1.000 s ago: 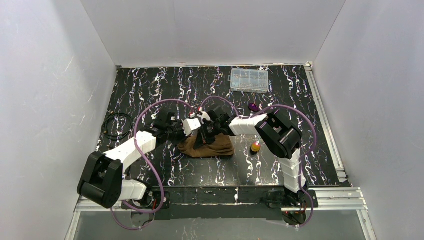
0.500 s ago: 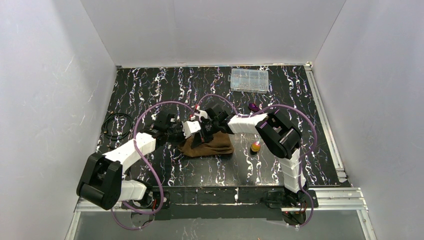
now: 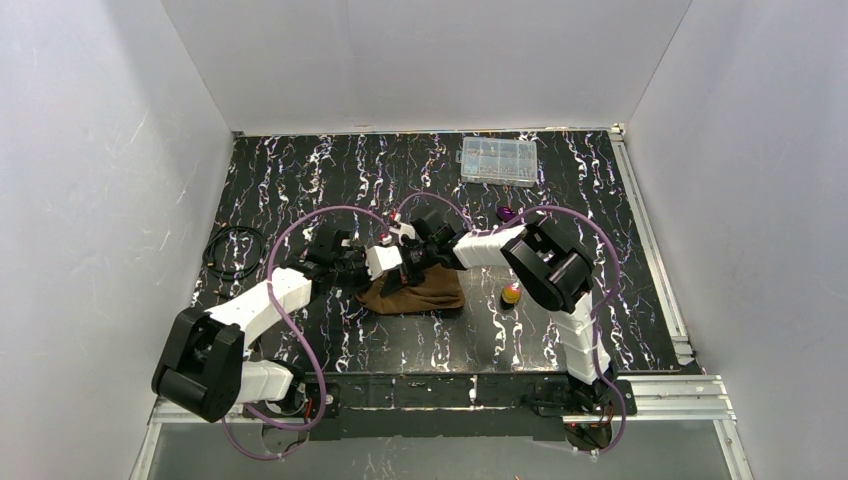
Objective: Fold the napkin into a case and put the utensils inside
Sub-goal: Stuff the top corner of the smaller-rectangle-folded napkin into the folded napkin.
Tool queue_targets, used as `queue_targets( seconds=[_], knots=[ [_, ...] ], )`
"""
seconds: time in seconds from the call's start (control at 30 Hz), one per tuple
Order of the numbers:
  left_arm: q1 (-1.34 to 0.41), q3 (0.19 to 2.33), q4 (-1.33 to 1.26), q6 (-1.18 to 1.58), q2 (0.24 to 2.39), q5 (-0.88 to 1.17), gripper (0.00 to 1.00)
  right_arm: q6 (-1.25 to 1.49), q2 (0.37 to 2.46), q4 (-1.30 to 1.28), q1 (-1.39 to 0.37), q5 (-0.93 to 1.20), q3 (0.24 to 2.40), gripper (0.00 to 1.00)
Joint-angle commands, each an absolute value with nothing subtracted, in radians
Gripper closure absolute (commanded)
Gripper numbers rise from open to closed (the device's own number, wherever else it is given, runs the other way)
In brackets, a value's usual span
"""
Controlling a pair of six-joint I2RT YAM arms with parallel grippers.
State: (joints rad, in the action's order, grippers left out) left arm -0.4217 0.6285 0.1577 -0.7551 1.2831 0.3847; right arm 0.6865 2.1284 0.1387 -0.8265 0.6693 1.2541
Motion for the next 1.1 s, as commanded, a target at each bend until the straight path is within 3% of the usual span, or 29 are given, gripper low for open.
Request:
queue_targets(
  seconds=[0.0,0.3,0.5,0.77,0.83,1.07],
  knots=[
    [-0.434,0.616,0.171,-0.764,1.248,0.433,1.0,0.703,2.121,0.198,-0.813,0.662,1.296,0.99],
    [-0.434,0.66,0.155,-0.715,1.246,0.395,1.0,0.559,2.189,-0.107,-0.845,0.541,1.397,0.99],
    [-0.433,0.691,0.155,-0.684,1.25,0.399,1.0,0.559,2.197,-0.084,-0.851,0.519,1.264,0.99],
    [-0.433,0.724,0.21,-0.646,1.241,0.413,1.0,0.534,2.232,-0.122,-0.858,0.503,1.273,0.99],
    [-0.433,0.721,0.242,-0.635,1.241,0.429,0.84,0.535,2.229,-0.118,-0.858,0.501,1.268,0.99],
    [-0.433,0.712,0.269,-0.612,1.23,0.431,0.53,0.542,2.213,-0.098,-0.86,0.506,1.25,0.99]
  ],
)
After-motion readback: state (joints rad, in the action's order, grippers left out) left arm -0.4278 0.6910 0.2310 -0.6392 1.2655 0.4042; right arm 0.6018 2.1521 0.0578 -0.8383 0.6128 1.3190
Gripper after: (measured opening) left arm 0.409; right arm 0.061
